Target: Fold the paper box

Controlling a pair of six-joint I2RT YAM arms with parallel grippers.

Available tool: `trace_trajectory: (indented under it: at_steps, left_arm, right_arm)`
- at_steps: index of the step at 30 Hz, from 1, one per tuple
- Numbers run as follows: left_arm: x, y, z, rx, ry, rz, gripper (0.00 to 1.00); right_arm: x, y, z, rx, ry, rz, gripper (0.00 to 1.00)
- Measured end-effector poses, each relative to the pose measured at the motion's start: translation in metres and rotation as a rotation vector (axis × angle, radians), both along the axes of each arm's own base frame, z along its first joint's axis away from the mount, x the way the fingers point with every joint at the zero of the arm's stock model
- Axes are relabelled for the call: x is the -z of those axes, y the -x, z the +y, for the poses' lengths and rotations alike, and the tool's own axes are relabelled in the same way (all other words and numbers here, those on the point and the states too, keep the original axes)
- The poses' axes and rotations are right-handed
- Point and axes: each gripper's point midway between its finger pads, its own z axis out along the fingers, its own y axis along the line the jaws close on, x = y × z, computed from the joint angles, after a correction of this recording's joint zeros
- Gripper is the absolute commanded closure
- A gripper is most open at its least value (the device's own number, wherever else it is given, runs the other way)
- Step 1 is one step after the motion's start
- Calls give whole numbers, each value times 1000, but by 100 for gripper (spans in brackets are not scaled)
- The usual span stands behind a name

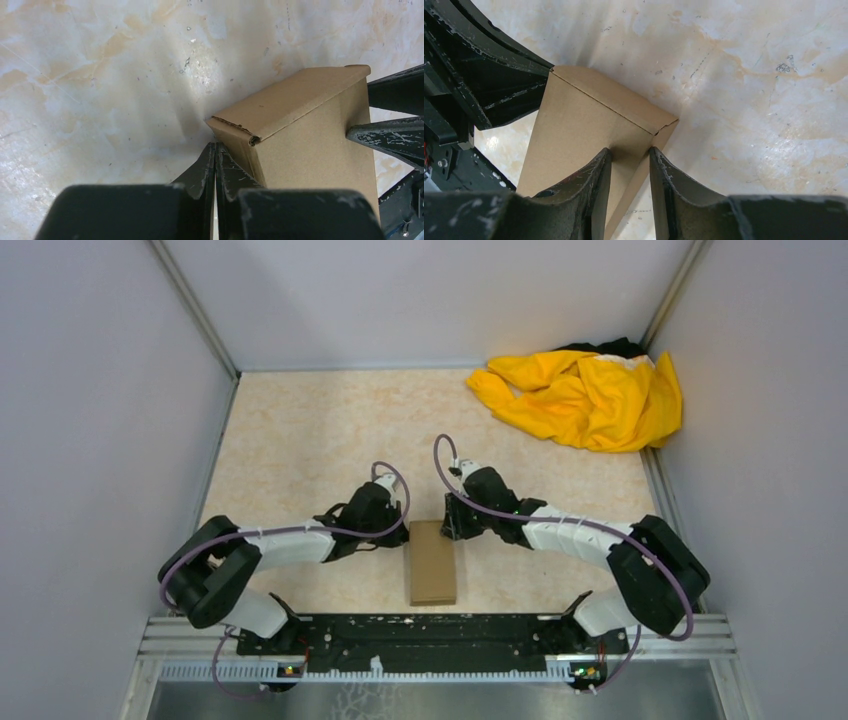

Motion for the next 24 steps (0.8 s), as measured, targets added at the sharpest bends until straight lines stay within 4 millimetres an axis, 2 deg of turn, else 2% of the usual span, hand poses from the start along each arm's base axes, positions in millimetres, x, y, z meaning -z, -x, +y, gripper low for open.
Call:
trace_trajectory:
  at_steps: [9, 14, 18, 24]
  left_arm:
    - [-1, -14, -3, 4, -7, -28, 96]
    - [-2, -16, 1, 0, -27, -48, 90]
    - [-4, -10, 16, -17, -42, -53, 81]
    - [-3, -16, 42, -80, -38, -43, 81]
  right_arm:
    - [-1, -14, 2, 3, 24, -31, 67]
    - [-1, -17, 2, 0, 40, -38, 66]
    - [-1, -22, 5, -13, 26, -26, 66]
    - [-2, -42, 18, -56, 33, -21, 65]
